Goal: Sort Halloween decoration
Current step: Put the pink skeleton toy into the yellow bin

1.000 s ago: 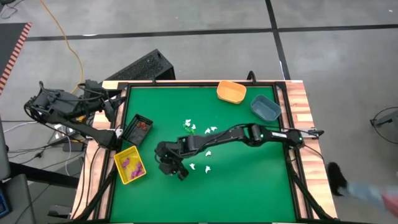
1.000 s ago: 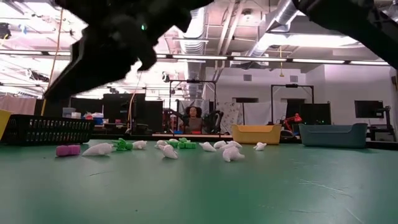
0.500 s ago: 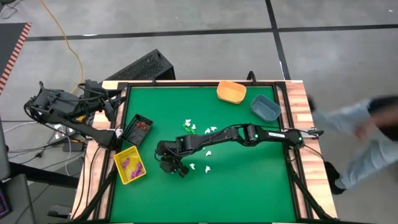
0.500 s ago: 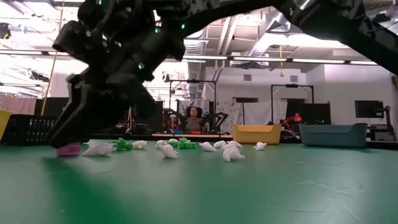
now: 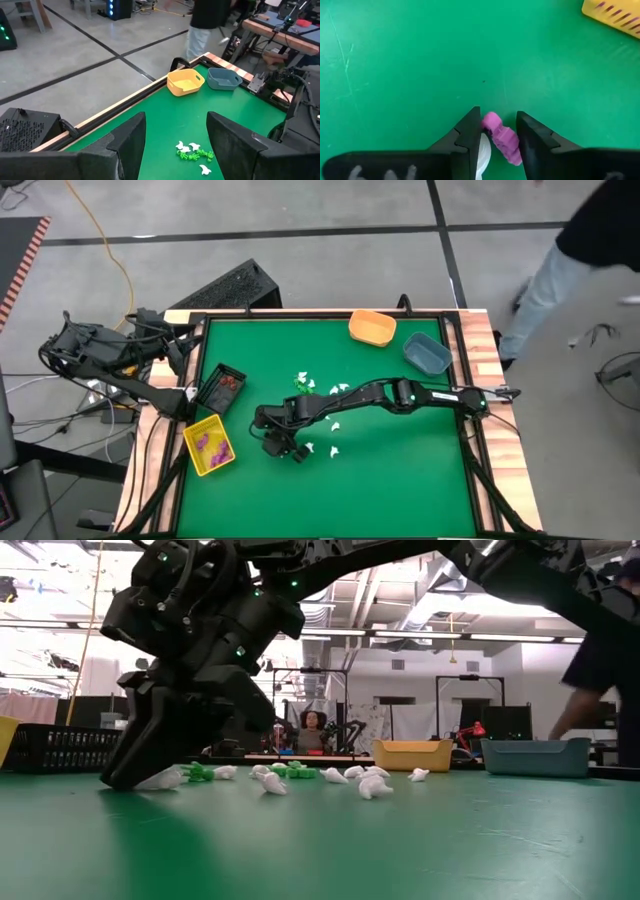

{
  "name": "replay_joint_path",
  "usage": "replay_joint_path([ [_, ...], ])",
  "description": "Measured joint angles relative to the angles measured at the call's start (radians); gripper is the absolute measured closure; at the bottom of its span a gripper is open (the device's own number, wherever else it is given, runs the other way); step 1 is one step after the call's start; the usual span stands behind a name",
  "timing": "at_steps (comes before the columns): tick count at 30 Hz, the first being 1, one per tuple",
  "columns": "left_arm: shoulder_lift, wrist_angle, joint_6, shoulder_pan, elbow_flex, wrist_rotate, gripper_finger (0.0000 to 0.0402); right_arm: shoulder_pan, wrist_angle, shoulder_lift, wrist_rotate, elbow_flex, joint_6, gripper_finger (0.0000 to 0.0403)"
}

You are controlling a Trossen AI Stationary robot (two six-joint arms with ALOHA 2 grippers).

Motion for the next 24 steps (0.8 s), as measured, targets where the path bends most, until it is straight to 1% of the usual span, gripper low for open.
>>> replay_joint_path([
  [4, 0.000, 0.000, 0.007, 0.000, 0.000, -0.007, 0.0202, 0.000, -0.003, -0.001, 0.004, 0.000, 0.000, 0.0303],
  [13, 0.000, 0.000, 0.009, 0.000, 0.000, -0.008, 0.0202, 0.001, 0.000, -0.001, 0.015, 0.000, 0.044, 0.0390],
  [18, 0.000, 0.000, 0.009, 0.000, 0.000, -0.008, 0.0202, 0.002, 0.036, -0.002, 0.018, 0.000, 0.166, 0.0395],
  [21, 0.000, 0.000, 0.010, 0.000, 0.000, -0.008, 0.0202, 0.001, 0.045, -0.001, 0.027, 0.022, 0.223, 0.0397],
  [24, 0.000, 0.000, 0.010, 0.000, 0.000, -0.007, 0.0202, -0.001, 0.124, -0.004, 0.030, 0.032, 0.263, 0.0398],
])
